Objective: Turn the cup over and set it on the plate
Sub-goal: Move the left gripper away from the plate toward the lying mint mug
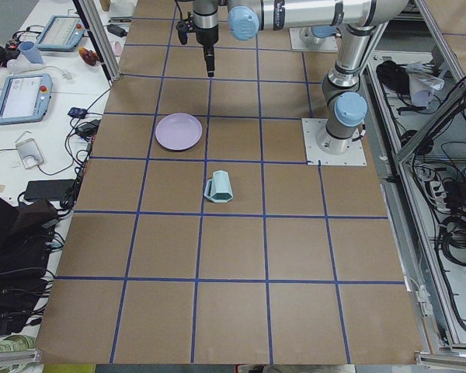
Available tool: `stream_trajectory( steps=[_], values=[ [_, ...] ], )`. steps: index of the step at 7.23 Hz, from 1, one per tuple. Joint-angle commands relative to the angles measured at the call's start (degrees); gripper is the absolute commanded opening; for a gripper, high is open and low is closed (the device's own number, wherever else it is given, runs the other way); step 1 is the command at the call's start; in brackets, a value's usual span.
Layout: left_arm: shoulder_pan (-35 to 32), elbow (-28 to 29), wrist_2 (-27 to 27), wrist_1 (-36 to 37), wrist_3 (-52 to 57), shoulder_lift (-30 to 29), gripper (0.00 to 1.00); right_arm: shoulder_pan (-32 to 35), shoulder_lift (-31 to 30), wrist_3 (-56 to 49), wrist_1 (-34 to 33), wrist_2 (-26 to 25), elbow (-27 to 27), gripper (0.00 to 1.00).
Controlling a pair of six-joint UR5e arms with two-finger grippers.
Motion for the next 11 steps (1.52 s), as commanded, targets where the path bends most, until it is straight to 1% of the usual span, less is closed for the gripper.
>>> stream_trajectory(
  steps=[1,5,6,7,8,10,11],
  values=[
    [-0.05,-0.57,0.07,-0.01,0.00,0.12,1.00,0.00,0.00,0.00,0.00,0.00,0.03,1.00],
    [1.00,-0.57,0.07,0.52,0.09,-0.05,1.00,0.00,0.00,0.00,0.00,0.00,-0.06,1.00],
    [3.01,-0.48,-0.01,0.78,0.18,-0.14,1.00,0.00,0.00,0.00,0.00,0.00,-0.06,1.00],
    [6.16,-0.48,-0.19,0.96,2.53,-0.57,1.00,0.00,0.00,0.00,0.00,0.00,-0.06,1.00],
    [9.76,-0.40,-0.19,1.05,11.51,-0.75,1.00,0.00,0.00,0.00,0.00,0.00,-0.06,1.00],
    [17.93,-0.48,-0.36,0.87,21.39,-1.19,1.00,0.00,0.00,0.00,0.00,0.00,0.03,1.00],
    [21.97,-0.57,-0.80,0.87,28.93,-1.63,1.00,0.00,0.00,0.00,0.00,0.00,0.03,1.00]
  ],
)
